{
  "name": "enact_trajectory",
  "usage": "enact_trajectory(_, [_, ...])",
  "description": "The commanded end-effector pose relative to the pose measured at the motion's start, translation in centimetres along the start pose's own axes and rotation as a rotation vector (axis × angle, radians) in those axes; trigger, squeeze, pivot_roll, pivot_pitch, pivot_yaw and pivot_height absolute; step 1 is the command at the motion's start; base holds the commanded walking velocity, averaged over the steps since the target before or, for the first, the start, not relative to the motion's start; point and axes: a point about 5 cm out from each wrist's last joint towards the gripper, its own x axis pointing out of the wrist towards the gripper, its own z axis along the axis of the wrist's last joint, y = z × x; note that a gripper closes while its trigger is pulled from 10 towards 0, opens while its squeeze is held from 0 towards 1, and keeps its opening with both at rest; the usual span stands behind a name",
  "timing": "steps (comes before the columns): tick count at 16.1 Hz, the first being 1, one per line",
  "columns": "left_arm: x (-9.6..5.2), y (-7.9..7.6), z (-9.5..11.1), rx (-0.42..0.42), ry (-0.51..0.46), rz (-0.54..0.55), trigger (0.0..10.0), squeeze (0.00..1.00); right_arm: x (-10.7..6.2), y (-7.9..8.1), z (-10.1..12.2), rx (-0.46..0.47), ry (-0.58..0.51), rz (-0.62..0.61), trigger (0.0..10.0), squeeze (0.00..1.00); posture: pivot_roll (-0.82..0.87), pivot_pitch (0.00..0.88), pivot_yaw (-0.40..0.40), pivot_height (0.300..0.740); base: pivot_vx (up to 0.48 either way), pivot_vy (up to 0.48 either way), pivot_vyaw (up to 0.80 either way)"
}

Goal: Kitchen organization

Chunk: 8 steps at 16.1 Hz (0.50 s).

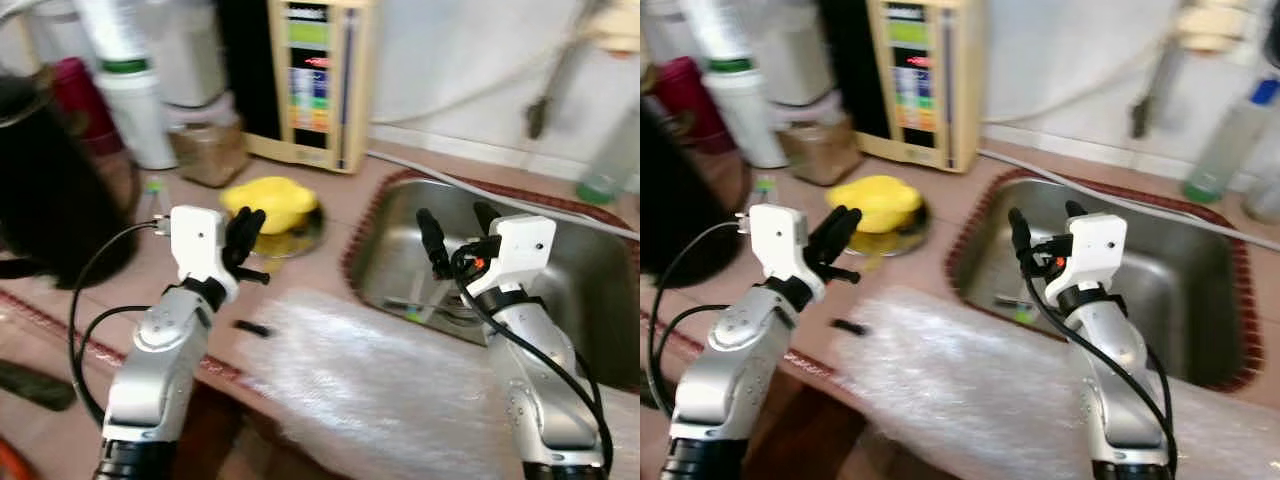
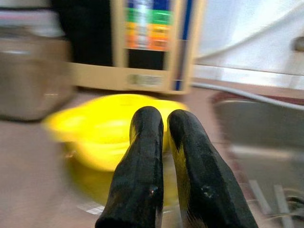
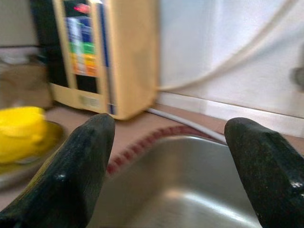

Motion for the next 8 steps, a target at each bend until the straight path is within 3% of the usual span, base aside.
enact_trajectory(1, [0.00, 0.26, 0.06, 0.011, 0.005, 0.011, 10.0, 0.00, 0.08, 0.01, 0.42, -0.004, -0.013, -0.004, 10.0, 0.00, 0.01, 0.078, 0.039, 0.740, 0.000, -0.458, 0.00])
enact_trajectory(3, [-0.02, 0.26, 0.04, 0.011, 0.006, 0.013, 10.0, 0.00, 0.14, 0.05, 0.38, -0.005, -0.012, -0.002, 10.0, 0.00, 0.01, 0.079, 0.039, 0.740, 0.000, -0.418, 0.00])
enact_trajectory(8, [-0.11, 0.38, -0.13, -0.022, 0.011, 0.026, 10.0, 0.00, 0.14, 0.19, 0.32, -0.003, -0.009, 0.001, 10.0, 0.00, 0.01, 0.083, 0.040, 0.740, 0.000, 0.000, 0.00])
